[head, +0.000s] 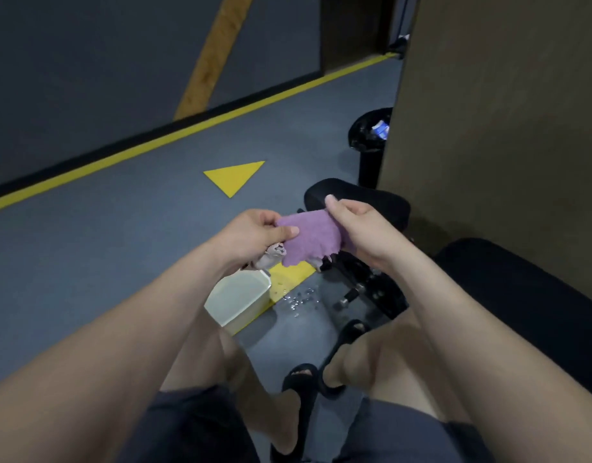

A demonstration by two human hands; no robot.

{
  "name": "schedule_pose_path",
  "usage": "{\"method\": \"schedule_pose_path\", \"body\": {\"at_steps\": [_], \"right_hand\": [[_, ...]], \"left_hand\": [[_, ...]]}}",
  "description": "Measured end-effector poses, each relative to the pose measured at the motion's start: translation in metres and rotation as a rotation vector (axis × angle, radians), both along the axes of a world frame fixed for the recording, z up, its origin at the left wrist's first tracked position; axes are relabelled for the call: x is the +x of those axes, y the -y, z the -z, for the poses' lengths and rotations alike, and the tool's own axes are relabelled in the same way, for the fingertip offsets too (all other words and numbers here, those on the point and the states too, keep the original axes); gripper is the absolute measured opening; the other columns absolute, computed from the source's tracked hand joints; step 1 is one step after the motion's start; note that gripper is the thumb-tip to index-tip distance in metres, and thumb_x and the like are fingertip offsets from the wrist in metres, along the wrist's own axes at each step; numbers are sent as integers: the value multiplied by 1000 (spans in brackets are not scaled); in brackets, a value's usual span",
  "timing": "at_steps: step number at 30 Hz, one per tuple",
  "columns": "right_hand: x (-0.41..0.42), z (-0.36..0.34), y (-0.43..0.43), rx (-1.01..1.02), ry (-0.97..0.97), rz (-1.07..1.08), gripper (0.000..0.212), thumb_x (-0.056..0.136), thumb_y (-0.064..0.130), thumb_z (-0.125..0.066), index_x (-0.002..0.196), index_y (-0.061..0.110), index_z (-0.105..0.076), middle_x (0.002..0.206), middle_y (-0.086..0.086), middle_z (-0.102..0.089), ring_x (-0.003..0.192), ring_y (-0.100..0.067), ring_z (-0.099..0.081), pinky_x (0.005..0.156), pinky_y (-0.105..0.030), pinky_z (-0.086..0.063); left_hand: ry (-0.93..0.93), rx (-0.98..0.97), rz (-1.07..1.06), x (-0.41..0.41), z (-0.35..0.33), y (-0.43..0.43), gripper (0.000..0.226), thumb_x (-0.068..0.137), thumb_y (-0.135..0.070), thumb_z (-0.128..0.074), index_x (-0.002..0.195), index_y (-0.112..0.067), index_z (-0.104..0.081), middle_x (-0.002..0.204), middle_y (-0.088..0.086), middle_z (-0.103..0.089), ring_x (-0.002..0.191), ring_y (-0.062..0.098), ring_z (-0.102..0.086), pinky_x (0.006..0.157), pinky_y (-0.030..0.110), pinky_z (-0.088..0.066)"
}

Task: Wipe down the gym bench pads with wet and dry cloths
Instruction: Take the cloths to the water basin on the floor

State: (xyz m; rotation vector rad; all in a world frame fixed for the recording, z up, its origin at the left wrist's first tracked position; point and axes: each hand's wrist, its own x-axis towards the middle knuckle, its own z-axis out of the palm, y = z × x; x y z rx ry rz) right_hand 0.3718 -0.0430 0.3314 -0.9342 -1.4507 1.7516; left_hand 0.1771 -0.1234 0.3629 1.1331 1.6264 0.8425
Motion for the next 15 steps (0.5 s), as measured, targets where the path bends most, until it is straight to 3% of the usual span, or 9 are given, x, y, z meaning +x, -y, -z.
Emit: {"method": "schedule_pose_path", "body": {"at_steps": [3,5,8,10,12,15], "right_hand": [[-20,6,-4,77,86,-163,22,96,21,-70,93,-1,-66,73,-9,-62,60,-16,-55,56,-26,-43],[-36,10,-8,156,198,-214,25,95,19,-70,92,-6,-67,64,-6,-58,48,-10,-44,45,-20,-33],[-68,26,-15,126,245,-224,25,95,23,-70,74,10,-63,57,1,-53,46,-9,-40,43,-22,-28],[-95,45,-19,62,223,-225,26,96,22,-69,72,17,-62,56,4,-53,47,-9,-41,44,-23,-28],[-125,70,-18,-77,125,-236,15,97,16,-67,84,10,-64,63,1,-62,52,-9,-53,47,-19,-37],[-175,121,-19,-297,9,-196,14,94,7,-65,106,0,-64,97,-21,-68,84,-27,-63,72,-33,-52]], "left_hand": [[25,-18,-109,-30,9,4,8,95,-21,-68,88,-17,-67,69,14,-54,47,14,-42,49,18,-31],[26,-41,-144,-48,16,8,10,89,-24,-70,89,-14,-70,80,23,-59,63,22,-52,59,32,-39],[-16,-55,-206,-75,35,10,23,92,-29,-69,101,-8,-68,90,21,-70,78,26,-62,72,39,-45],[-66,-83,-264,-95,55,7,27,98,-31,-64,104,-4,-65,79,10,-70,68,19,-64,67,30,-48],[-130,-104,-323,-114,74,6,26,99,-31,-62,96,-6,-65,64,2,-66,53,13,-61,54,22,-47],[-112,-197,-360,-144,105,7,21,98,-26,-64,82,-12,-64,48,-3,-60,35,9,-49,37,15,-35]]}}
